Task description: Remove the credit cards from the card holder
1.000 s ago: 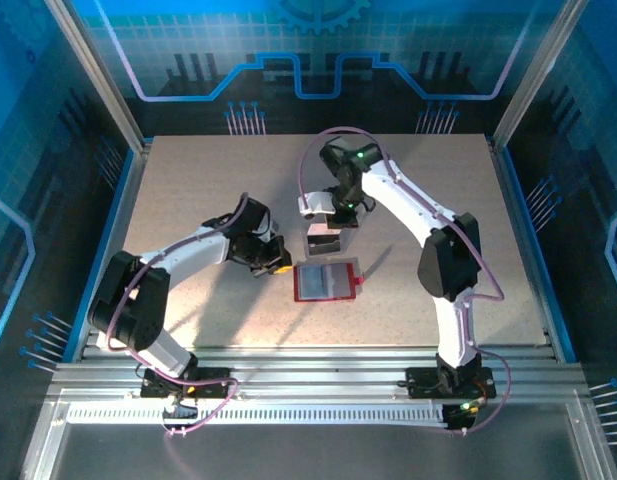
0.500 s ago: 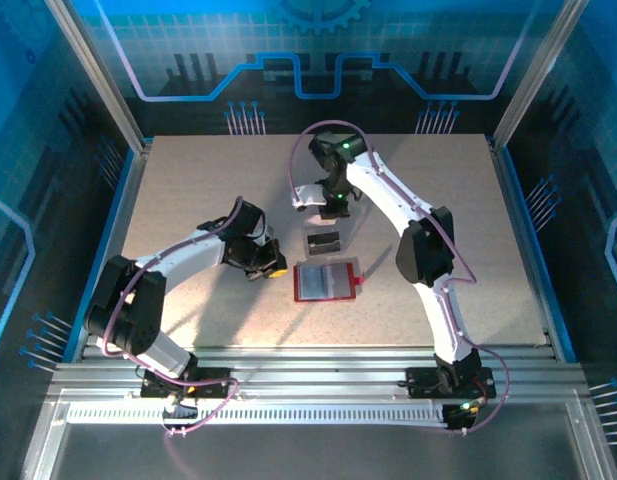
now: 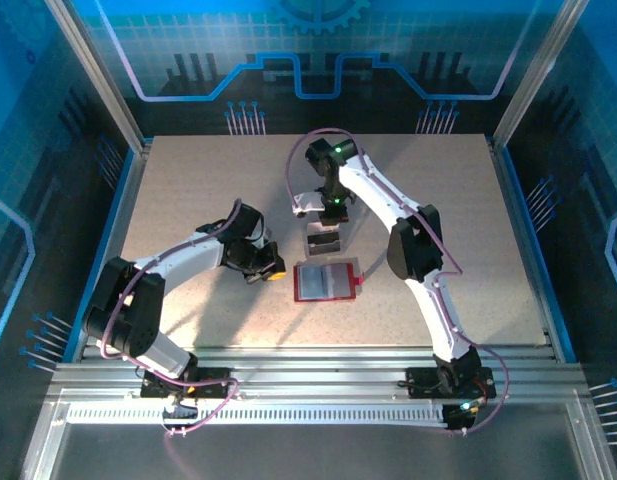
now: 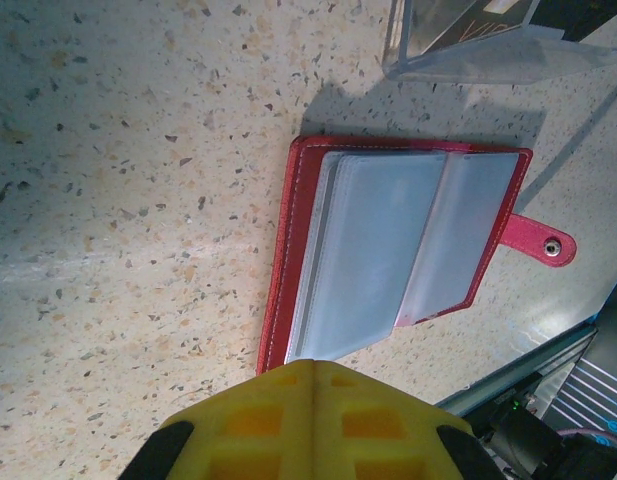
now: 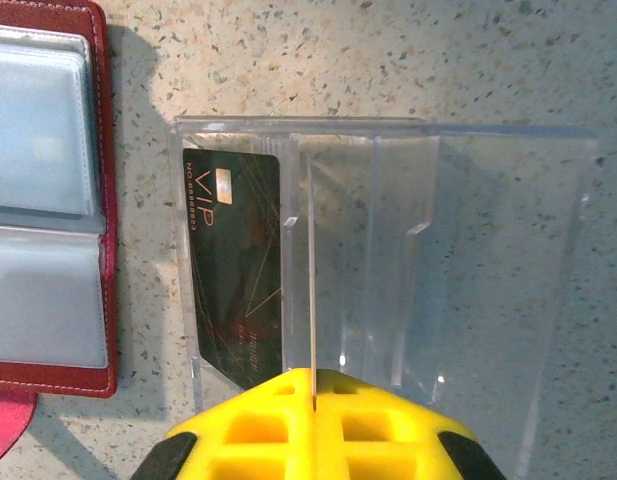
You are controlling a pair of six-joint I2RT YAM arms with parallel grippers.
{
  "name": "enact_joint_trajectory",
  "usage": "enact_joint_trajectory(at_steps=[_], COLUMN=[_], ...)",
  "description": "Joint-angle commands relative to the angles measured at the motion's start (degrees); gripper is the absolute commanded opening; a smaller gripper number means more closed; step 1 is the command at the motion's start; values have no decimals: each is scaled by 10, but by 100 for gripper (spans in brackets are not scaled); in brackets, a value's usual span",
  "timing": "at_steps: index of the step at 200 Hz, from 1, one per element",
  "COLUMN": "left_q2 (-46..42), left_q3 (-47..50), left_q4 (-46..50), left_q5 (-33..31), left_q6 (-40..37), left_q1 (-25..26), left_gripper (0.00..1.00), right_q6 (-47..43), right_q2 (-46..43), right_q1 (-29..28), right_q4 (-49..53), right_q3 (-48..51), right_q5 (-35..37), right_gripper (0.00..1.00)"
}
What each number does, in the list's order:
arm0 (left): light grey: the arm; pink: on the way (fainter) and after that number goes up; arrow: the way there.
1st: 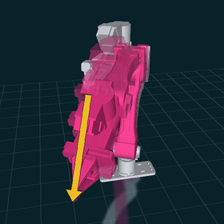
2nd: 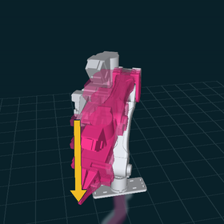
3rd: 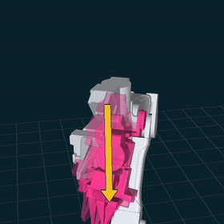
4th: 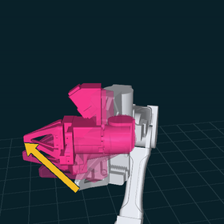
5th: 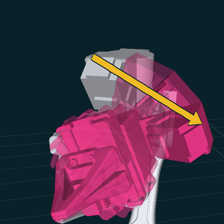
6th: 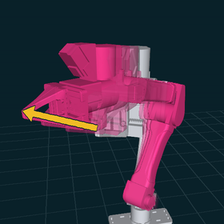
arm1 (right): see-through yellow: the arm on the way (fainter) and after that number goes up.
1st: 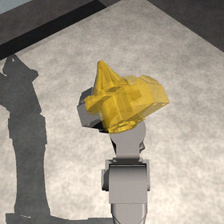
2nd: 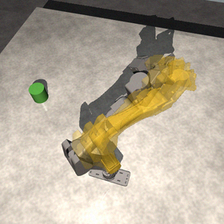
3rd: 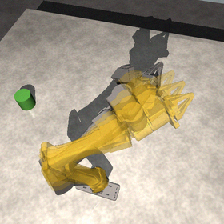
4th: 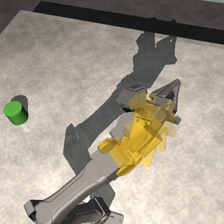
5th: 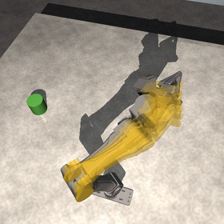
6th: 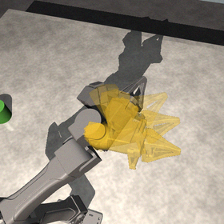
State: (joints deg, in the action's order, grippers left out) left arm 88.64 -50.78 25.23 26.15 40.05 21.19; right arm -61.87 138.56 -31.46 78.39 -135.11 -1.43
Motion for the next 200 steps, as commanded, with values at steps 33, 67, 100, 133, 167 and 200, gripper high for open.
enact_joint_trajectory(at_steps=[33,67,100,133,167,200], left_q2=[-10,-8,-10,-10,-10,-10], left_q3=[6,5,5,6,6,7], left_q4=[9,9,9,6,5,3], left_q5=[0,2,1,1,2,3], left_q6=[-7,-9,-8,-7,-7,-7], left_q1=[-3,-3,-3,-4,-3,-3], left_gripper=[0,0,0,0,0,0], right_q6=[46,56,58,71,70,64], right_q2=[26,25,12,-5,-25,-69], right_q1=[0,-1,-3,-1,-2,-5], right_q4=[58,51,29,-11,-16,-34], right_q3=[-34,-36,-39,-34,-19,43], right_q5=[-1,-7,3,34,21,-11], right_gripper=[0,13,18,21,22,34])
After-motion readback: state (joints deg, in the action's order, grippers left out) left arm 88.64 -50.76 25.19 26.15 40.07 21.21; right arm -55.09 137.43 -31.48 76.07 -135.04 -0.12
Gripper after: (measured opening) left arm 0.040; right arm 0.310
